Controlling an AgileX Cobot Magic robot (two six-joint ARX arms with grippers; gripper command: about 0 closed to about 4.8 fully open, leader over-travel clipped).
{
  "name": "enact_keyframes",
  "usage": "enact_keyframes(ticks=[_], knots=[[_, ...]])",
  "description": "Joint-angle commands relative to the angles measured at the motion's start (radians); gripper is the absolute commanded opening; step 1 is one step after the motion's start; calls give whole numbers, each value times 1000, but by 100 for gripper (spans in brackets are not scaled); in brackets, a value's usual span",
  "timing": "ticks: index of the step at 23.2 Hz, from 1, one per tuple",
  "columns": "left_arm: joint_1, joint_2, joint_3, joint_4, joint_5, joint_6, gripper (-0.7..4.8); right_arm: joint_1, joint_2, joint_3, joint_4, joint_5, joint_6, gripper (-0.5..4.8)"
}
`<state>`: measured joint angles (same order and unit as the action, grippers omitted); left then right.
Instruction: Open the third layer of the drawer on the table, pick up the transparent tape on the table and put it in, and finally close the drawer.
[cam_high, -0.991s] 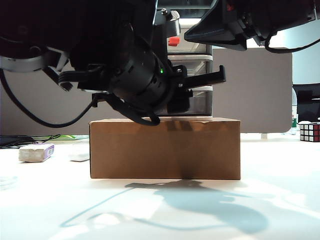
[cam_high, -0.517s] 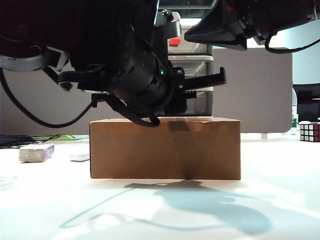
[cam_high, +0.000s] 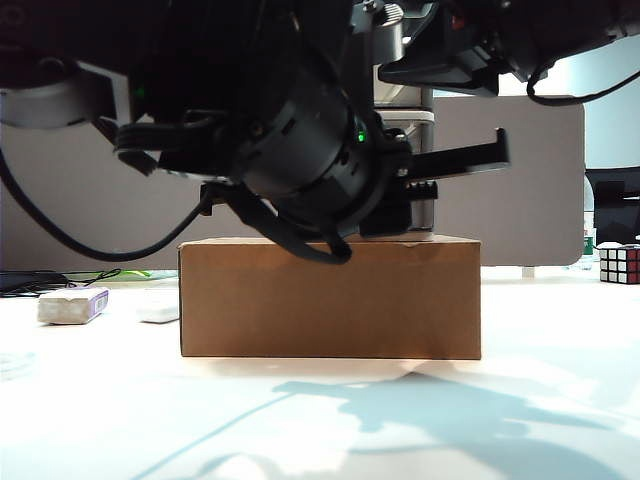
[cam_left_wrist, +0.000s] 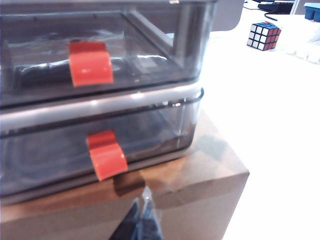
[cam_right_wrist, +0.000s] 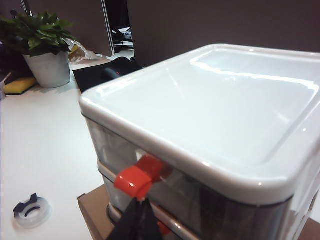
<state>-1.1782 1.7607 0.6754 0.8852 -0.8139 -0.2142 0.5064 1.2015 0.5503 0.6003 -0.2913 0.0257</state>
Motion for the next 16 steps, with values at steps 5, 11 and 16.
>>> enact_keyframes(ticks=[5, 11, 16], knots=[[19, -2, 6, -2, -31, -7, 155, -21, -9, 9, -65, 1, -55, -5], [111, 5, 9, -1, 129, -95, 177, -38, -9, 9, -87, 0, -53, -5], [142, 5, 9, 0, 168, -103, 176, -38, -9, 9, -72, 1, -53, -5]])
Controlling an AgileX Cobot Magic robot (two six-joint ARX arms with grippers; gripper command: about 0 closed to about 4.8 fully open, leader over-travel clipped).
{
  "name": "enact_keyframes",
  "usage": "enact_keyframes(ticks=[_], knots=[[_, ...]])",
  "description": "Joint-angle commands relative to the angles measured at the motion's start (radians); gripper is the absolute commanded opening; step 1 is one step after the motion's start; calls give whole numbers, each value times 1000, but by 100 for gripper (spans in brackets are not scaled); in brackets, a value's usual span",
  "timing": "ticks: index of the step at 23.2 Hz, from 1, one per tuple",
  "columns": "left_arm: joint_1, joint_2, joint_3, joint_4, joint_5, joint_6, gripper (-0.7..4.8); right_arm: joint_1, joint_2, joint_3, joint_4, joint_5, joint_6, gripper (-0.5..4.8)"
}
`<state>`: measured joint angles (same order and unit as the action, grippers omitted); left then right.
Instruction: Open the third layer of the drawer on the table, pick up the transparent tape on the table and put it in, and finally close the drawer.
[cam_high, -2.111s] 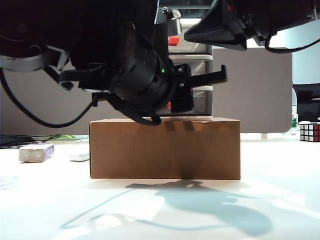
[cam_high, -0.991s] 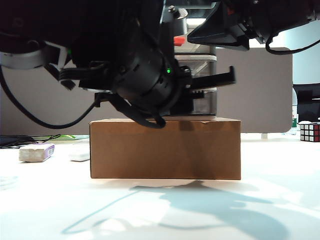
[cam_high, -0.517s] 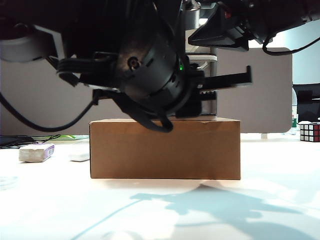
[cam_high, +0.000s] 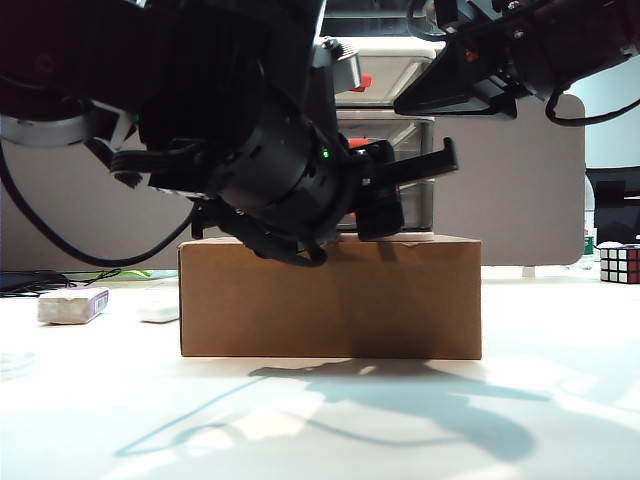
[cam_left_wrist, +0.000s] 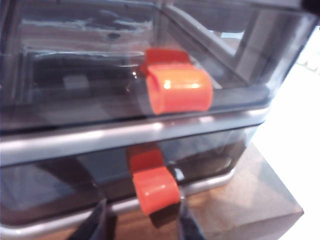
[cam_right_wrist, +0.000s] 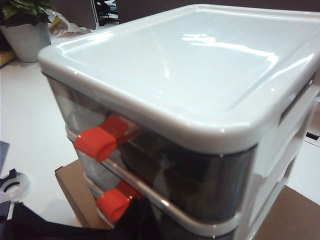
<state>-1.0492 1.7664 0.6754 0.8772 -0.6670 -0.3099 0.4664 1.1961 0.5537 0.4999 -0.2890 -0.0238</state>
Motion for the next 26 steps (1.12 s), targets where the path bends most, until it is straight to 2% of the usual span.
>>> enact_keyframes(ticks=[1, 16, 18, 26], knots=[[18, 3, 13, 7, 30, -16, 176, 2, -3, 5, 34, -2, -4, -5], [19, 7, 16, 56, 39, -10, 173, 2, -3, 5, 36, -2, -3, -5], [19, 7, 16, 69, 38, 19, 142, 2, -3, 5, 36, -2, -3, -5], [19, 23, 36, 74, 35, 48, 142, 2, -3, 5, 36, -2, -3, -5]])
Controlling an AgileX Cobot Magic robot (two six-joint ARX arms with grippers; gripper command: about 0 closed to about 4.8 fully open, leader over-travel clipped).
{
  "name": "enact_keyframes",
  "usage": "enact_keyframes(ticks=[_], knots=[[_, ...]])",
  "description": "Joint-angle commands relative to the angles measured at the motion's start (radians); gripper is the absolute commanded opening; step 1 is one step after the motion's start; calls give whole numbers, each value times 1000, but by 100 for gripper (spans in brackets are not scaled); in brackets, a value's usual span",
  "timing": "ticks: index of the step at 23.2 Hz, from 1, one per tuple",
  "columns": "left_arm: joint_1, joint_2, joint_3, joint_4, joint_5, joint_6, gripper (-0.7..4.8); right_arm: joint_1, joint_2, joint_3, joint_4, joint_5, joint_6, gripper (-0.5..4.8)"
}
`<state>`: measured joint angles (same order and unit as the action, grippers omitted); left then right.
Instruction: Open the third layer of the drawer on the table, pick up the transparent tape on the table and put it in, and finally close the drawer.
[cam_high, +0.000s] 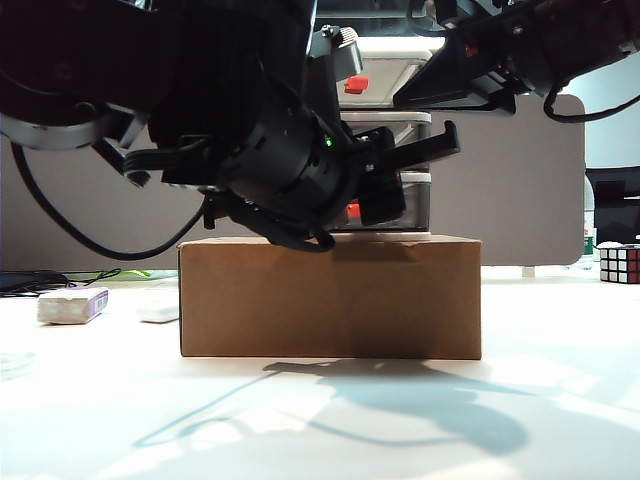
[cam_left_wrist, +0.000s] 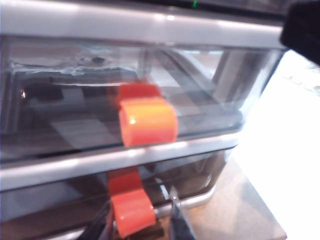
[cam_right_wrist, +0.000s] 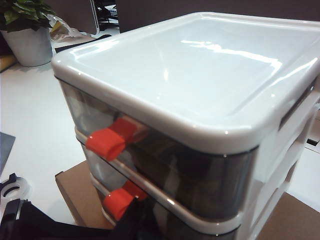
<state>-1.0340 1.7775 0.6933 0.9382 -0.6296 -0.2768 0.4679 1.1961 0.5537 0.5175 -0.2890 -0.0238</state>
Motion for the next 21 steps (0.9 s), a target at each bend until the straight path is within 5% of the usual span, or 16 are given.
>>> enact_keyframes(ticks=[1, 7, 9, 21], knots=[[4, 23, 28, 11, -2, 15, 137, 0, -3, 5, 18, -2, -3, -5], [2, 27, 29, 13, -45, 15, 68, 0, -3, 5, 18, -2, -3, -5], [2, 27, 29, 13, -68, 15, 1, 0, -3, 5, 14, -2, -3, -5], [-20, 26, 26, 9, -92, 17, -6, 0, 105, 32, 122, -1, -4, -5]])
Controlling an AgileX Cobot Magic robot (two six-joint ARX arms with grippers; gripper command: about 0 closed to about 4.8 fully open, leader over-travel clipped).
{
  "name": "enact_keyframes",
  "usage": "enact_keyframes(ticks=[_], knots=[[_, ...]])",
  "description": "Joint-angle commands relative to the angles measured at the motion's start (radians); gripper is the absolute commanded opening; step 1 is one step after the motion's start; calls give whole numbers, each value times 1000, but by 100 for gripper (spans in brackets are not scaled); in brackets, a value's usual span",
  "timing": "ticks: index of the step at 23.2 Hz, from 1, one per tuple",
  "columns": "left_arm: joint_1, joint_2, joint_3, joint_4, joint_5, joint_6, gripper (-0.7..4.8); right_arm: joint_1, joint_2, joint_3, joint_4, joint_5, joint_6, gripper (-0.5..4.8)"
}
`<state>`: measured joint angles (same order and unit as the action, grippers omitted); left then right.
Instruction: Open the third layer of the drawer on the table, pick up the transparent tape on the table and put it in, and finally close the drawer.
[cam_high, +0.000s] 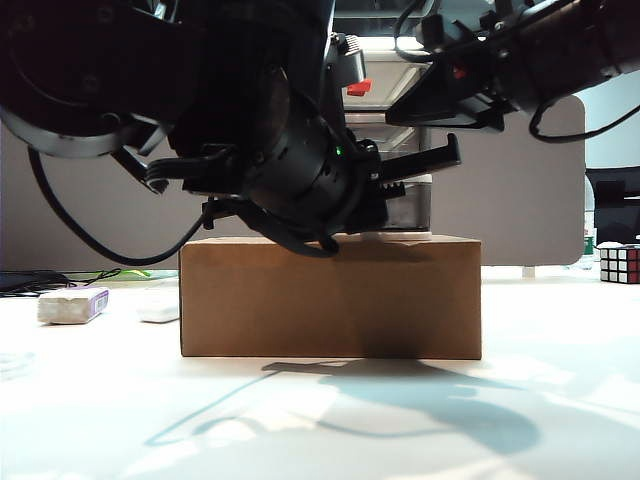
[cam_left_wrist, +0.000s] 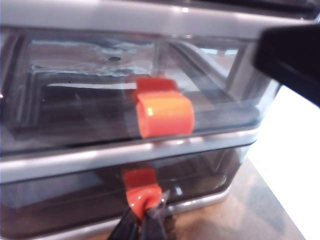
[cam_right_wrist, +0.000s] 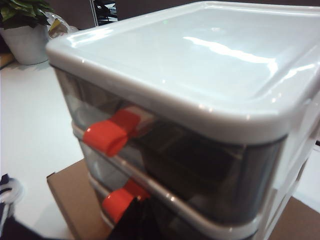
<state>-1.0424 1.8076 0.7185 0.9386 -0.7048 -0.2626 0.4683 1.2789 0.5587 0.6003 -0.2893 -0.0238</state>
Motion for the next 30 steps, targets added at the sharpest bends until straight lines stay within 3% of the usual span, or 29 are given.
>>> enact_keyframes(ticks=[1, 11, 17, 20, 22, 23, 24, 28, 30], knots=[[-14, -4, 1, 9, -18, 3, -6, 0, 30, 35, 39, -1, -4, -5], [-150, -8, -10, -2, -163, 45, -6, 0, 71, 80, 32, -1, -4, -5], [-272, -21, -80, -1, -290, 3, -6, 0, 70, 80, 32, -1, -4, -5], [-278, -36, -111, 0, -313, -3, -6, 0, 70, 80, 32, -2, -3, -5], [-279, -74, -142, -1, -311, -3, 78, 0, 69, 80, 32, -4, -3, -5], [-283, -120, -169, -1, -310, -3, 165, 0, 67, 80, 32, -5, -3, -5], [-290, -153, -186, -2, -311, -3, 185, 0, 62, 80, 28, -8, -3, -5], [-336, -440, -315, -58, -309, 54, 184, 0, 11, 79, -40, -46, -3, -5], [-330, -664, -369, -307, -285, 72, 187, 0, -25, 79, -102, -49, -3, -5]])
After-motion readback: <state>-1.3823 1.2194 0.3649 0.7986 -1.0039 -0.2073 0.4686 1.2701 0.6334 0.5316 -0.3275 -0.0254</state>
